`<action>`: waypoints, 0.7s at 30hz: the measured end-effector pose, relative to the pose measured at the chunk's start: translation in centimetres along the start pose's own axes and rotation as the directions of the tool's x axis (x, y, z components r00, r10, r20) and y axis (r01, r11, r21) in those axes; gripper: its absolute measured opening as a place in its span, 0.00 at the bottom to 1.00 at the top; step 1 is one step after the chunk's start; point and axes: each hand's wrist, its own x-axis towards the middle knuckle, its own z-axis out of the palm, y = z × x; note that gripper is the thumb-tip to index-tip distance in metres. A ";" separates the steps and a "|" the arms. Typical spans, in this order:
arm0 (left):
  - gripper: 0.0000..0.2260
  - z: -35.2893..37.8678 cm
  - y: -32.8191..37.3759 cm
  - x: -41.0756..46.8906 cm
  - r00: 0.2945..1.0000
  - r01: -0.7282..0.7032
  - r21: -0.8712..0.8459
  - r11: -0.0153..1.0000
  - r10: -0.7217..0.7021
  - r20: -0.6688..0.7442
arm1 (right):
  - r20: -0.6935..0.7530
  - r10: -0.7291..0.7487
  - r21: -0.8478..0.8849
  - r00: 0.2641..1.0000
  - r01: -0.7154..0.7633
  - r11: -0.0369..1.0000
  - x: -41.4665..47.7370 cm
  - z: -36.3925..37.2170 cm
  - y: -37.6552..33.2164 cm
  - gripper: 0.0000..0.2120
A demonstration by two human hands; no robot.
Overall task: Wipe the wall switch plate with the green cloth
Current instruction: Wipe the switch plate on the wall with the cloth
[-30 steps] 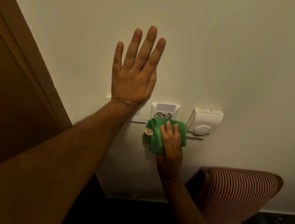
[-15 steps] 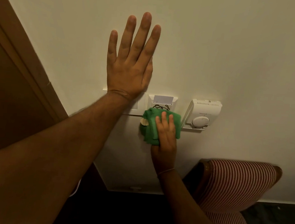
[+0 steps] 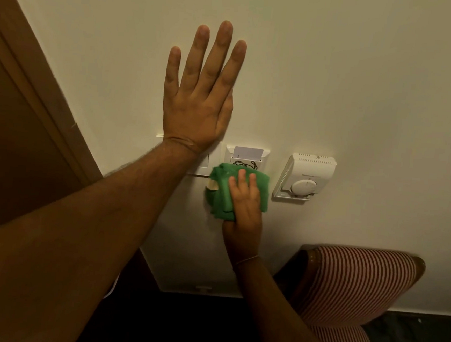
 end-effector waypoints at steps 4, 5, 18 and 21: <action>0.35 0.1 0.0 -0.2 1.000 -0.008 -0.019 1.000 0.008 0.010 | 0.079 -0.094 -0.022 0.992 0.096 0.995 0.1 0.5 -0.4 0.33; 0.35 0.1 -0.1 -0.2 1.000 -0.011 -0.029 1.000 0.011 0.010 | 0.073 -0.091 -0.036 0.993 0.094 0.995 0.1 0.1 0.0 0.33; 0.37 0.4 -0.4 -0.3 0.999 0.013 -0.093 0.996 -0.008 0.052 | 0.089 -0.107 -0.058 0.990 0.113 0.992 0.8 0.1 -1.1 0.31; 0.37 0.5 -0.5 -0.3 0.998 0.012 -0.093 0.996 -0.007 0.056 | 0.037 -0.069 -0.110 0.997 0.073 0.991 0.5 -1.1 0.5 0.21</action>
